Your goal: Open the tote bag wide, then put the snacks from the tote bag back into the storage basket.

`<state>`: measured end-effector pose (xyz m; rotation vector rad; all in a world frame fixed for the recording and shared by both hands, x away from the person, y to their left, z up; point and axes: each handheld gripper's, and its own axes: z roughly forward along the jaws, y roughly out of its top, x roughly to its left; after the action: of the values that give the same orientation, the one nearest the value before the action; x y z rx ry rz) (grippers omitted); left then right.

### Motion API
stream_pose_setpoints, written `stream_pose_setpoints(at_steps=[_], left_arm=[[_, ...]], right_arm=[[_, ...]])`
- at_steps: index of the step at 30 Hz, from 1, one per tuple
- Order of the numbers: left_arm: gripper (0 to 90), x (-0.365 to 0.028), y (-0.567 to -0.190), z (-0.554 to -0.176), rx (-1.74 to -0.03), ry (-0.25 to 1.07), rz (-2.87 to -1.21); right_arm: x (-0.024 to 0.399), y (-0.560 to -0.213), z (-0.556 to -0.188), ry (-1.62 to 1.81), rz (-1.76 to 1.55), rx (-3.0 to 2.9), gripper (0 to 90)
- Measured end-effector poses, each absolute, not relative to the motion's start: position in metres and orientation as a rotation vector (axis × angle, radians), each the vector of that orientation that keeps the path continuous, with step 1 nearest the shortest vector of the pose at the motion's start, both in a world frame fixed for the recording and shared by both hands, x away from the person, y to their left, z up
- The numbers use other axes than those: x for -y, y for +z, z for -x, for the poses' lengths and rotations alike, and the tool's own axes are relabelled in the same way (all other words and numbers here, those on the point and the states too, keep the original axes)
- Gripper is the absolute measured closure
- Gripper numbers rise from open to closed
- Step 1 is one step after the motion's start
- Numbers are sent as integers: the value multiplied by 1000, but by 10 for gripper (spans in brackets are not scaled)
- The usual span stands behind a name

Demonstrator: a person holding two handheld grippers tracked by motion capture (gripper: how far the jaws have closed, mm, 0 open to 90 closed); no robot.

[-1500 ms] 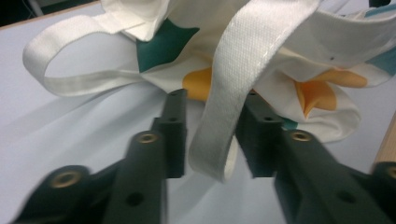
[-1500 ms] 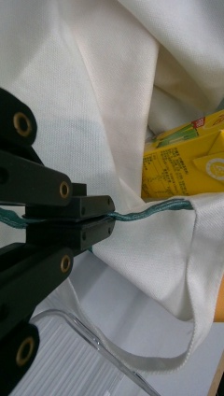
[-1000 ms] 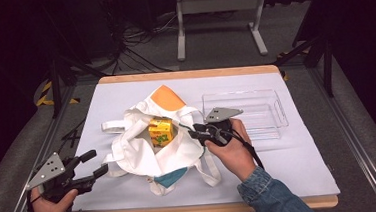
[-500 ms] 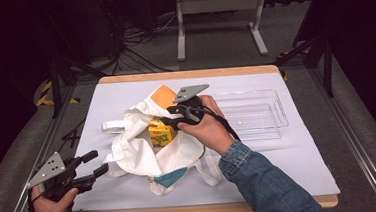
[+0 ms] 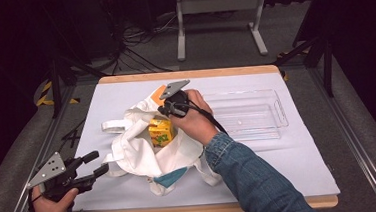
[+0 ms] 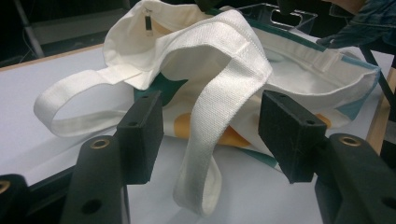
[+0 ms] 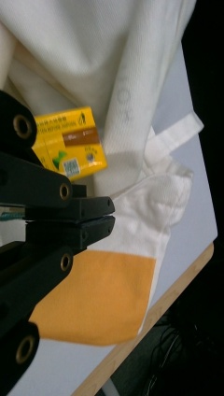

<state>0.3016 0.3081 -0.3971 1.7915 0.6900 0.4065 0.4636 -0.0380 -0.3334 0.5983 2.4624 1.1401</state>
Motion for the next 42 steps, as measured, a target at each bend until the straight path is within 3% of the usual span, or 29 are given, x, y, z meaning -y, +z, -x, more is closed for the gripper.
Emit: stream_pose_setpoints(at_steps=[10,23,27,33,42], left_arm=[[413,-306,-397,-301,-679,402,-1797],[416,-308,-397,-301,-683,403,-1789],[400,-308,-397,-301,-689,412,-1790],[301,-313,-397,-302,-743,441,-1786],[264,-316,-395,-300,-759,447,-1771]], right_arm=[[53,-349,-502,1050,-777,-2432,889],[63,-362,-513,980,-907,-2420,882],[63,-356,-506,1055,-857,-2412,783],[79,-334,-490,1307,-824,-2388,632],[103,-306,-469,1520,-673,-2446,501]])
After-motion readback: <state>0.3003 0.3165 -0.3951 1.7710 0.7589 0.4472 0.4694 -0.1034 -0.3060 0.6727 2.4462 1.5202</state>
